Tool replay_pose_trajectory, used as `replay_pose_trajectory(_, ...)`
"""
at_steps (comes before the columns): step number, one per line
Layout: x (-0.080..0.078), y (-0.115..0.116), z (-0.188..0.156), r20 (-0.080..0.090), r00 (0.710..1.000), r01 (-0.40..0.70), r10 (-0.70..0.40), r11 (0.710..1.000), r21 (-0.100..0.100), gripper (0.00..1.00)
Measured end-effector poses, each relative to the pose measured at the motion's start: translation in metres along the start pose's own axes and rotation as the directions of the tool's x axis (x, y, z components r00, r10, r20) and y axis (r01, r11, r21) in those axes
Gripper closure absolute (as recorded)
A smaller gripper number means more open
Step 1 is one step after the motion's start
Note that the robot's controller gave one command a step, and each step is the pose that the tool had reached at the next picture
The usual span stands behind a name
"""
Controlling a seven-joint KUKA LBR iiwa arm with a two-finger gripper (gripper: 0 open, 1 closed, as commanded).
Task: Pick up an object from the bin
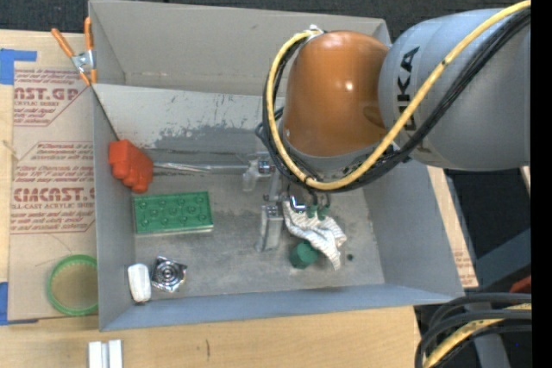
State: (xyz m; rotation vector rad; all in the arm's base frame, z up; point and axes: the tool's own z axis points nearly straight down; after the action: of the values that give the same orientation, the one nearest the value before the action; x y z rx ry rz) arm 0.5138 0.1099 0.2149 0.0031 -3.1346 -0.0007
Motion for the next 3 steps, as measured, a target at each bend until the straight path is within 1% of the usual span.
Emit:
replay_pose_trajectory(1,-0.002,-0.001,-0.004,0.008,1.000,-0.001,0.001,1.000,-0.001,0.00)
replay_pose_trajectory(2,-0.037,0.026,0.035,0.016,0.998,0.053,-0.053,0.999,-0.001,0.00)
replay_pose_trajectory(3,-0.034,0.040,0.090,0.011,0.999,0.042,-0.042,0.999,-0.002,0.00)
